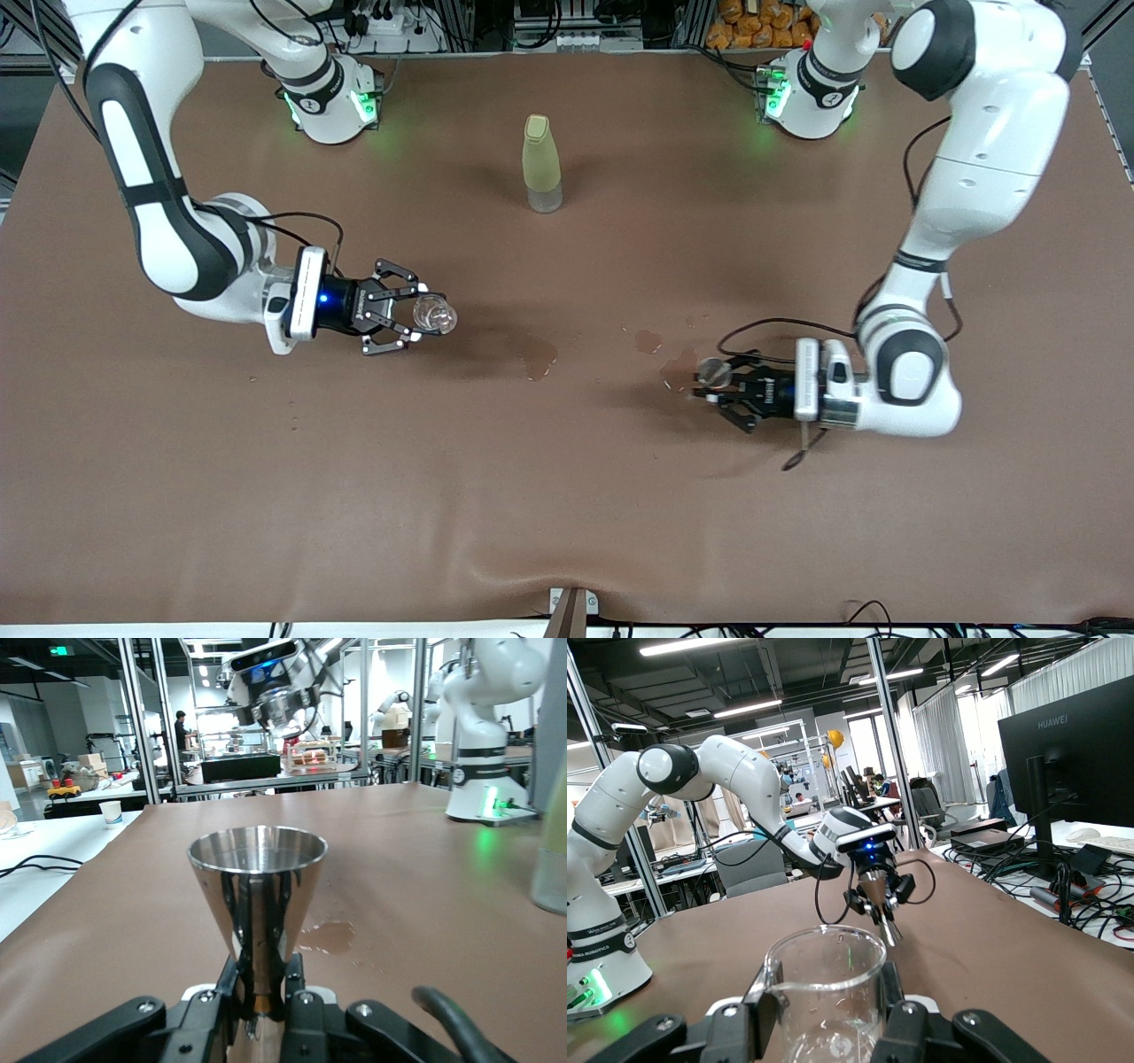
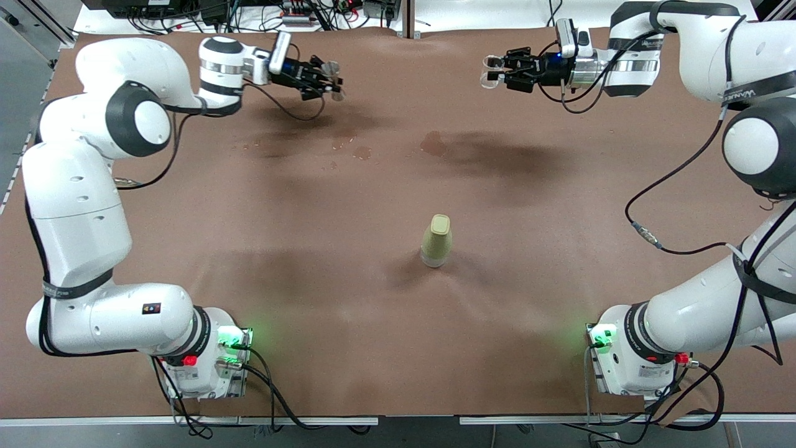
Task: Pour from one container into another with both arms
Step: 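Lift the cup and jigger, bringing both grippers together mid-table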
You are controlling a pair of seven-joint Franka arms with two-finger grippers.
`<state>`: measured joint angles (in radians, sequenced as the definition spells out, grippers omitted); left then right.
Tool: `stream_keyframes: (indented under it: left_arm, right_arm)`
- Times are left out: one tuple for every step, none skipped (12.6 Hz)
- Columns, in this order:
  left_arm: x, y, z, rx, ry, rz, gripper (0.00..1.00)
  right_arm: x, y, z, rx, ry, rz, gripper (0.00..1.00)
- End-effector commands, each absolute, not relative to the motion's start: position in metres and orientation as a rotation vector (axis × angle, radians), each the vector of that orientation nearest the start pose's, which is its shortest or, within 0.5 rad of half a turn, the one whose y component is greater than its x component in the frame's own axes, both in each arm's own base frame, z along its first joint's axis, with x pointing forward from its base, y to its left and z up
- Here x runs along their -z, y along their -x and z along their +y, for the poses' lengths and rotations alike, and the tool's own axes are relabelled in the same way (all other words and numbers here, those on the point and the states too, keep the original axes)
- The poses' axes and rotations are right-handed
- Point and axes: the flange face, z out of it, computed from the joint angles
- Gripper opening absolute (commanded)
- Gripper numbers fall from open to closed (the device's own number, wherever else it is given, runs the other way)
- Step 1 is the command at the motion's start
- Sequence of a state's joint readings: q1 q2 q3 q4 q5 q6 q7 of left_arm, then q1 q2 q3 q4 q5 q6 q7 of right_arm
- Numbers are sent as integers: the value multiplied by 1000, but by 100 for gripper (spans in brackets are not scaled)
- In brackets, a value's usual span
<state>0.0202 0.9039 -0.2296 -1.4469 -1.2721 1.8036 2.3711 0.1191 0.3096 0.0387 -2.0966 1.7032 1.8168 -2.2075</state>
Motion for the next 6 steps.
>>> stream_keyframes:
  left_arm:
    - [-170,-664,-239,-1059,-1234,-1440,0]
    - [-166,-659,-256,-1072,-1258,-1428,0]
    - [-164,-653,-277,-1082,-1268,-1397,0]
    - [-163,-647,-299,-1094,-1286,-1371,0]
    - [-162,-641,-317,-1100,-1309,-1364,0]
    - [-160,-632,-340,-1097,-1322,-1353,0]
  right_arm:
    - [-312,-541,176,1110,1453,-1033,17]
    - [-311,-540,182,1116,1457,-1017,17]
    - [-312,-539,190,1124,1463,-1004,16]
    - [-312,-538,200,1129,1481,-993,16]
    - [-311,-534,218,1132,1502,-978,15]
    - [-308,-525,244,1129,1534,-962,15]
